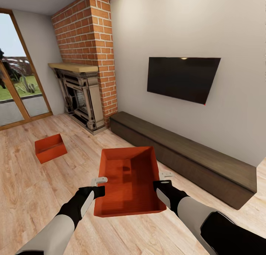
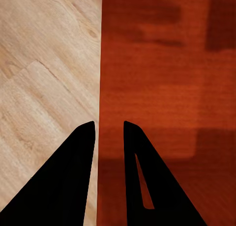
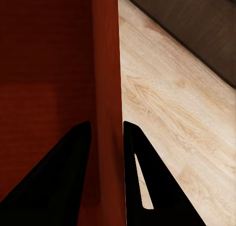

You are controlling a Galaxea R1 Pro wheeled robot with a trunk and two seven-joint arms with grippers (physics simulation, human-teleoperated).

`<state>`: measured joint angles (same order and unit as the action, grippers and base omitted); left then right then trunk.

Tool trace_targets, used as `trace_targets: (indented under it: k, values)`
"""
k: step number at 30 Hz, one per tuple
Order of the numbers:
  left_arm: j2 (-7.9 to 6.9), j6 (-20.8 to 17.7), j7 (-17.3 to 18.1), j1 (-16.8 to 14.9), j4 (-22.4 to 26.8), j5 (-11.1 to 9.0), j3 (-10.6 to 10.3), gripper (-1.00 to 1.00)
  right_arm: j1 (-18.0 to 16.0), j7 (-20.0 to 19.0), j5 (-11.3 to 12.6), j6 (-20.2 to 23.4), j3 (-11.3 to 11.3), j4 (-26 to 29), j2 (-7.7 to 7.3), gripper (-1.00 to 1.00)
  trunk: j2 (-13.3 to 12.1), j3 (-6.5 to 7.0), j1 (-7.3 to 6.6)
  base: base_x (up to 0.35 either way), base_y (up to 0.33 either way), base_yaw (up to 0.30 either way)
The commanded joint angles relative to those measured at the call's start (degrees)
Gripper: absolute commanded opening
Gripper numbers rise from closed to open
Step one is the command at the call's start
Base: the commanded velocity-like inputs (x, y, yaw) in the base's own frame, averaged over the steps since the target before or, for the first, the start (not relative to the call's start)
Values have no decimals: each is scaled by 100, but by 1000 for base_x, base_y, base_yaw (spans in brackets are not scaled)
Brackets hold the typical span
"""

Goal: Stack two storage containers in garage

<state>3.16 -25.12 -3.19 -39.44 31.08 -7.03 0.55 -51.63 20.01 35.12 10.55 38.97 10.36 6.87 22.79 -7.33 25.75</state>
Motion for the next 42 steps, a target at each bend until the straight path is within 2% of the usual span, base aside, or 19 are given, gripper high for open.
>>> trace_targets:
  k: [1, 10, 42]
  values:
    - [0, -45, -305, -3, -3, 88, 49, -100, -5, 3, -23, 26, 66, 98, -2, -100, 12, -4, 4, 0, 0, 0]
    - [0, -44, -305, -3, 16, 96, 45, -100, -5, 3, -23, 26, 66, 98, -2, -100, 12, 54, 4, 0, 0, 0]
    - [0, -45, -311, -3, 53, 97, 42, -100, -5, -6, -23, 26, 66, 97, -2, -100, 12, 58, 4, 0, 0, 0]
